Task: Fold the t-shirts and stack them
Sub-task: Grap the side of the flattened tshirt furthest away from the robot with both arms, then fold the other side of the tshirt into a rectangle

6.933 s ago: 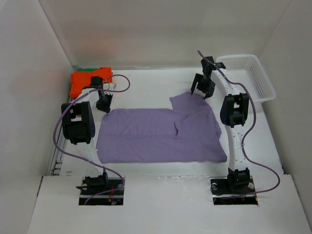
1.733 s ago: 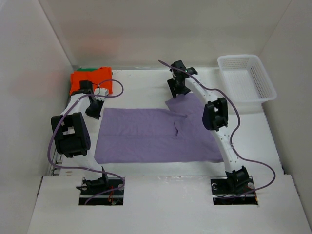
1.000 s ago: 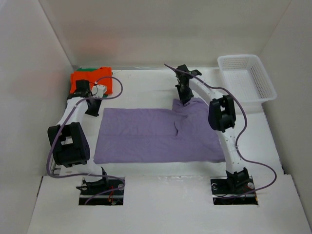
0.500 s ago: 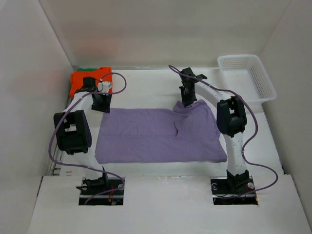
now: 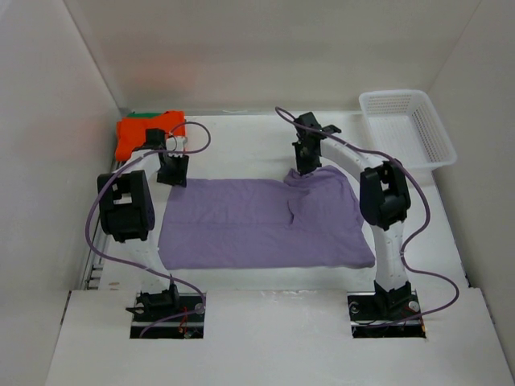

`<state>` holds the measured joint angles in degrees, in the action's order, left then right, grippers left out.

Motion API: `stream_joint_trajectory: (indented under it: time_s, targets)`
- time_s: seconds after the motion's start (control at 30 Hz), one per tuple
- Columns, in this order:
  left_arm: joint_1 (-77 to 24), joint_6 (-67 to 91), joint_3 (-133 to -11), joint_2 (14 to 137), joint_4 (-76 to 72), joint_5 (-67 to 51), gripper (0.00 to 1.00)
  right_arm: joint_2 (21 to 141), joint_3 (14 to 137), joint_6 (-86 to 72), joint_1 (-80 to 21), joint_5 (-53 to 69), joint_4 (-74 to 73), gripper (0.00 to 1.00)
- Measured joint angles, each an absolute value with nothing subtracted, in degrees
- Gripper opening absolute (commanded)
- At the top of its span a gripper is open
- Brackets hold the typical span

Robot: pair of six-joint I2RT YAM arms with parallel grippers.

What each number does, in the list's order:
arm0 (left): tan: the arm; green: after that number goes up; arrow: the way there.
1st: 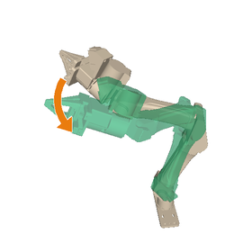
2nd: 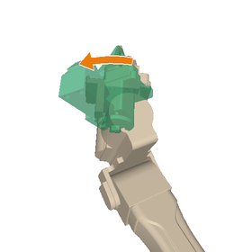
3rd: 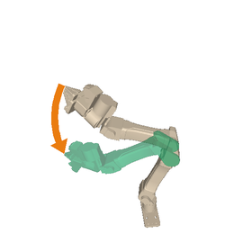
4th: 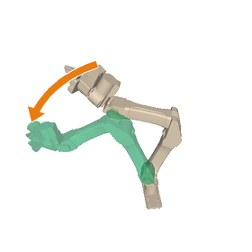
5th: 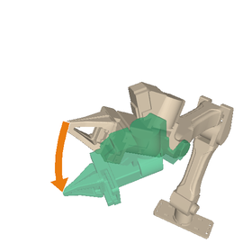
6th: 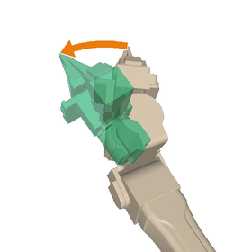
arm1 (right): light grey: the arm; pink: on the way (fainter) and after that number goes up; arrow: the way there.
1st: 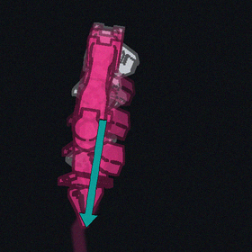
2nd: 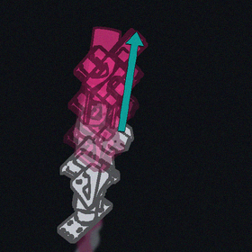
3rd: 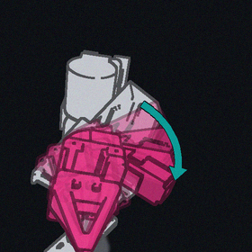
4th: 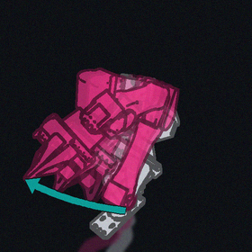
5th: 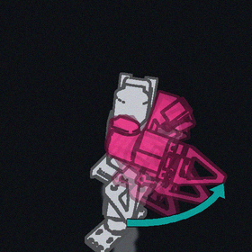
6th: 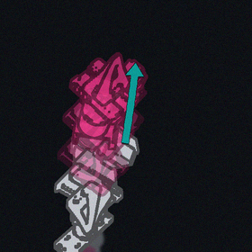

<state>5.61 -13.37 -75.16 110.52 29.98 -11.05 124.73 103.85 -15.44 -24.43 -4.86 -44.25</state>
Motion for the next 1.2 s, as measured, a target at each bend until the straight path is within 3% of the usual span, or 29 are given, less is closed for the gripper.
stream_joint_trajectory:
  time_s: [0.57, 0.63, 0.73, 0.83, 1.0, 1.2]
  targets:
    - [6.48, -9.52, -78.26, 113.69, 27.42, -9.56, 0.46, 124.4, 102.19, -15.2, -25.26, -4.71, -44.12, 0.0]
    - [6.48, -9.28, -79.22, 114.3, 27.35, -9.47, 0.37, 124.38, 102.19, -15.2, -25.47, -4.73, -44.1, 0.0]
    - [6.46, -9.13, -79.53, 114.59, 27.35, -9.61, 0.12, 124.29, 102.06, -15.22, -25.58, -5.02, -44.07, 0.0]
    - [6.48, -9.19, -79.48, 114.61, 27.7, -10.79, 0.0, 123.28, 100.57, -15.33, -25.58, -5.8, -44.05, 0.0]
    - [6.35, -11.64, -75.35, 111.53, 26.74, -12.71, 0.0, 117.67, 94.59, -16.34, -25.58, -7.79, -43.48, 0.0]
    - [5.06, -20.84, -62.7, 95.22, 27.18, -12.88, 0.0, 102.8, 81.65, -18.52, -25.58, -9.89, -41.71, 0.0]
